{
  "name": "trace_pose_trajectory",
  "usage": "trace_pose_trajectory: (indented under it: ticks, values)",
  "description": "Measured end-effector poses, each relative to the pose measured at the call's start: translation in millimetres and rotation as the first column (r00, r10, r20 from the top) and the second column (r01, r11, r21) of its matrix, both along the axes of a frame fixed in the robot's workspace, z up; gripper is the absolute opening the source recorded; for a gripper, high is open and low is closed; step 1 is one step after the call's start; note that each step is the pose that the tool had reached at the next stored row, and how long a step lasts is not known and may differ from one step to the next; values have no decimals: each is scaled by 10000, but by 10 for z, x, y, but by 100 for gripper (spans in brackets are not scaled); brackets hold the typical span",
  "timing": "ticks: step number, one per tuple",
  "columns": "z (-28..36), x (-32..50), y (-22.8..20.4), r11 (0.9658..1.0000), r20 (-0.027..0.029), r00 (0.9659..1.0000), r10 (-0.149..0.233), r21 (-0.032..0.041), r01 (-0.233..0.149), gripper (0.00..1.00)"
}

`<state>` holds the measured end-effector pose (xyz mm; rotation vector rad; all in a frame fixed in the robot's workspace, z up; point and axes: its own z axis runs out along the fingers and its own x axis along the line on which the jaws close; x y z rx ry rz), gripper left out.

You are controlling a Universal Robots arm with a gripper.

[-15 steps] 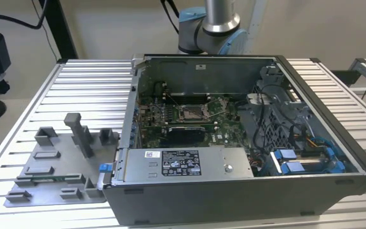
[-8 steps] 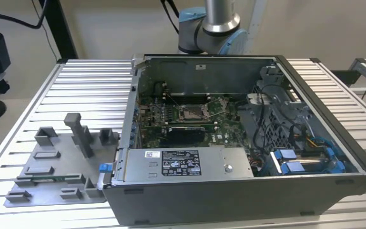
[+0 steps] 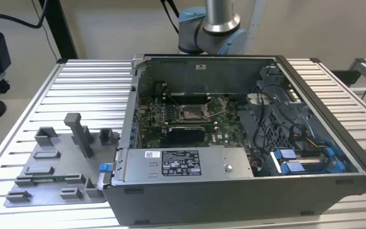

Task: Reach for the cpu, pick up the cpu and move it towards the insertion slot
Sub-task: 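Pick up the cpu and move it towards the insertion slot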

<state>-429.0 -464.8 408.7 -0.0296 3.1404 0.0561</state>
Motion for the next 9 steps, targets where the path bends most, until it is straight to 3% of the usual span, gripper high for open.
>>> trace_pose_trajectory:
  ticks: [9]
  values:
    - [0, 127, 0, 10000, 1, 10000, -1, 0, 1, 0]
